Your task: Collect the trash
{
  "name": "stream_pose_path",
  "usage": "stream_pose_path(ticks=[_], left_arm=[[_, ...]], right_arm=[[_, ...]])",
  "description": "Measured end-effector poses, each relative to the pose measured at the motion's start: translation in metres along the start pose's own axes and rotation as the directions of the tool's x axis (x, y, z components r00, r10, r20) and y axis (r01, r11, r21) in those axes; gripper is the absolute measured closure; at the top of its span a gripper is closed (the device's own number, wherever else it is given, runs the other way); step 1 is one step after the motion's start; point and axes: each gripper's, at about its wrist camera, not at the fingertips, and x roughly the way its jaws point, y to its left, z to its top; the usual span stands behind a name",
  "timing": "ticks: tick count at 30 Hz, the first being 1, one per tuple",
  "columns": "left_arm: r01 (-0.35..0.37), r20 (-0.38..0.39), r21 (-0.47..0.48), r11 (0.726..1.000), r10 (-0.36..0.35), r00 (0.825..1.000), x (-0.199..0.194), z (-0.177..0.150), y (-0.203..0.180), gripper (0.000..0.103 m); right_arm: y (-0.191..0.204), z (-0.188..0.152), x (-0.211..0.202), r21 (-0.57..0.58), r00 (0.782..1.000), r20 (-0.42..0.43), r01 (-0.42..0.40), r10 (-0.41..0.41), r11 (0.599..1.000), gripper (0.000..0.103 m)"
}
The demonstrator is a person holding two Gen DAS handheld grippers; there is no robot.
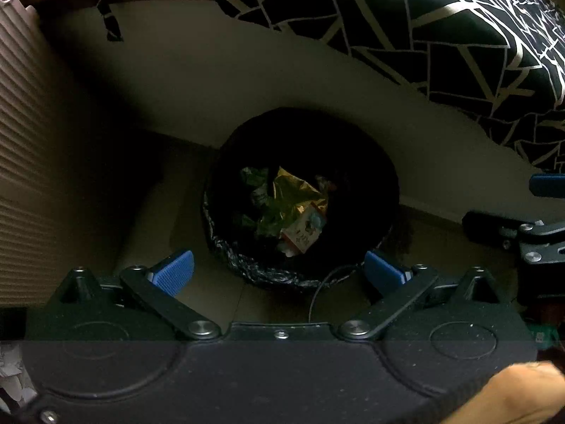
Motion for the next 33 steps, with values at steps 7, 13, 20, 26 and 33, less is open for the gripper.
stream_pose_path(ticks=[7, 13, 20, 26, 33], left_arm=[[0.003, 0.002, 0.005, 1.000, -0.003, 1.000, 0.0000, 0.0004, -0.0003, 0.000], [0.004, 0.005, 0.005, 1.000, -0.004, 1.000, -0.0012, 0.0000, -0.0004, 0.000], [0.006, 0.005, 0.006, 1.000, -0.006, 1.000, -0.0022, 0.0000, 0.0006, 0.000], [0.008, 0.004, 0.010, 1.000, -0.008, 1.000, -0.0033, 0.0006, 0.0005, 0.000], [0.011, 0.006, 0.009, 1.000, -0.011, 1.000, -0.0045, -0.0009, -0.0021, 0.000]], right_arm=[[-0.0023, 0.0006, -0.0025, 0.008, 1.000, 0.014, 0.007, -0.008, 1.000, 0.000], [-0.0010, 0.0021, -0.0035, 0.005, 1.000, 0.022, 0.007, -0.007, 1.000, 0.000], [0.0008, 0.0028, -0.0041, -0.003, 1.000, 0.028, 0.004, -0.004, 1.000, 0.000], [0.0012, 0.0029, -0.0043, 0.002, 1.000, 0.028, 0.004, -0.004, 1.000, 0.000], [-0.0007, 0.0012, -0.0049, 0.005, 1.000, 0.030, 0.001, -0.001, 1.000, 0.000]])
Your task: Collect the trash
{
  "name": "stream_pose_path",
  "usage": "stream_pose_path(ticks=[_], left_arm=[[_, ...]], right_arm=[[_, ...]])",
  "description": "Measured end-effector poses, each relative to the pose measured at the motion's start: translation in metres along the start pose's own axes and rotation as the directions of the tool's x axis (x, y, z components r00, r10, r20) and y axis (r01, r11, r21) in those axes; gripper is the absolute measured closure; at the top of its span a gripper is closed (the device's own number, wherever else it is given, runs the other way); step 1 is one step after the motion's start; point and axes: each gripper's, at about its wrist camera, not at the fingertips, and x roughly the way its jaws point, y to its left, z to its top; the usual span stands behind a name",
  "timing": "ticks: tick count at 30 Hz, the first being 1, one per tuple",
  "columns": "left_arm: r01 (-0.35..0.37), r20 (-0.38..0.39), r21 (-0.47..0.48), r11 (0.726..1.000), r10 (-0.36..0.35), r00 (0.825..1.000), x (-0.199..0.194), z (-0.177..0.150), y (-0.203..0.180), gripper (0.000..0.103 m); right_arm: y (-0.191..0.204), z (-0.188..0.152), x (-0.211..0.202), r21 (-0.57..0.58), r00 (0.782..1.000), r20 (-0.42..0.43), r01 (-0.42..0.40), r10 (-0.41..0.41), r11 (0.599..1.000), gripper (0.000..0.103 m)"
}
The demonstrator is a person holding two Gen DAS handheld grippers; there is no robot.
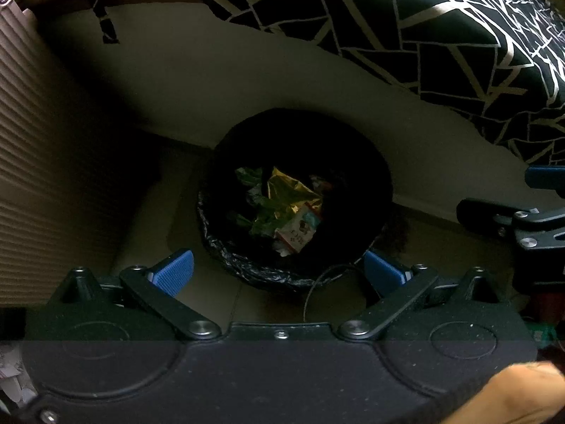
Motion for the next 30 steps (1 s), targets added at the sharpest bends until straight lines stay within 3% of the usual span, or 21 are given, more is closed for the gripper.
stream_pose_path(ticks=[30], left_arm=[[-0.002, -0.002, -0.002, 1.000, 0.002, 1.000, 0.0006, -0.0008, -0.0026, 0.000]], right_arm=[[0.0017, 0.0002, -0.0015, -0.002, 1.000, 0.010, 0.008, -0.008, 1.000, 0.000]])
